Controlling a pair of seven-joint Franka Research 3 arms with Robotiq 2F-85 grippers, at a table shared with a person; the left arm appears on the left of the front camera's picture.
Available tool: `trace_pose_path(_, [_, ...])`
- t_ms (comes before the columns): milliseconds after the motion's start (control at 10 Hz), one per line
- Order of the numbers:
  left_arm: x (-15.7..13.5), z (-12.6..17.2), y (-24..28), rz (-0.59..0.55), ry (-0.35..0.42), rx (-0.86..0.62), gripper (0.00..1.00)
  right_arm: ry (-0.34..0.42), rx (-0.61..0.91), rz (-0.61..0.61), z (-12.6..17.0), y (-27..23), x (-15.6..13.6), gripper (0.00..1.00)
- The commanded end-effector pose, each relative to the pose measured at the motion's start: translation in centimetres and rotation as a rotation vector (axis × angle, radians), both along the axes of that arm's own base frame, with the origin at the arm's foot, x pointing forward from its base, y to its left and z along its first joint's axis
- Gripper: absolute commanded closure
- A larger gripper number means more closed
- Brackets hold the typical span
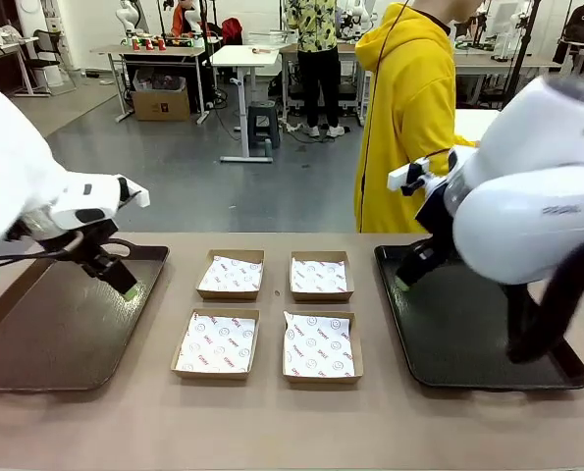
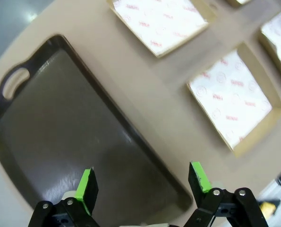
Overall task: Individually package the donuts and arrange them on the tray.
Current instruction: Pick up one Paper togo box.
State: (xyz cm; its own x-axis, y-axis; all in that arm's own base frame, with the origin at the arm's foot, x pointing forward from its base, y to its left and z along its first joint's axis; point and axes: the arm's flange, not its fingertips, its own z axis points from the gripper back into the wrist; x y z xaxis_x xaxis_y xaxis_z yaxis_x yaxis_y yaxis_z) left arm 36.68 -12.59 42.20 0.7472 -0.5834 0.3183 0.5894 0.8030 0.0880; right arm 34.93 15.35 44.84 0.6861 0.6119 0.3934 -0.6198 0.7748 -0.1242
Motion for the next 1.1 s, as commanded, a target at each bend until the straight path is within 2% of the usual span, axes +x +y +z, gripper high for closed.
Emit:
trace_pose_path(0, [-10.6, -1.2, 4.4, -0.058, 0.026, -0.012, 0.0, 0.025, 0.0, 0.049, -1.3, -4.2, -9.8, 0.0])
trace_pose_path(200, [-12.7, -0.8, 5.1, -0.045, 0.001, -0.027, 0.0, 0.038, -0.01, 0.056, -1.6, -4.8, -11.1, 0.0])
trace_pose_path(300, [-2.8, 3.7, 1.3, -0.043, 0.037, 0.009, 0.0, -0.064, -0.144, -0.003, -2.1, -5.2, -9.6, 0.0])
trace_pose_path(400, [-2.8, 3.7, 1.3, -0.043, 0.037, 0.009, 0.0, 0.036, -0.025, 0.026, 4.8, -1.4, -4.7, 0.0])
trace_pose_path(600, [-2.8, 3.7, 1.3, -0.043, 0.037, 0.009, 0.0, 0.036, -0.025, 0.026, 4.8, -1.4, -4.7, 0.0])
trace_pose_path(700, [-3.6, 4.6, 1.5, -0.047, 0.042, 0.012, 0.0, 0.011, -0.061, 0.019, 5.4, -2.0, -4.9, 0.0])
trace_pose_path(800, [-2.8, 4.7, 3.0, 0.049, 0.15, -0.209, 0.0, 0.086, 0.234, -0.04, 5.4, -3.0, -4.8, 0.0])
trace_pose_path(900, [-3.1, 5.2, 5.0, 0.104, 0.207, -0.43, 0.0, 0.142, 0.616, -0.152, 5.8, -5.5, -4.9, 0.0])
trace_pose_path(1000, [-3.5, 5.1, 7.0, 0.16, 0.241, -0.573, 0.0, 0.183, 0.882, -0.294, 5.6, -8.4, -5.2, 0.0])
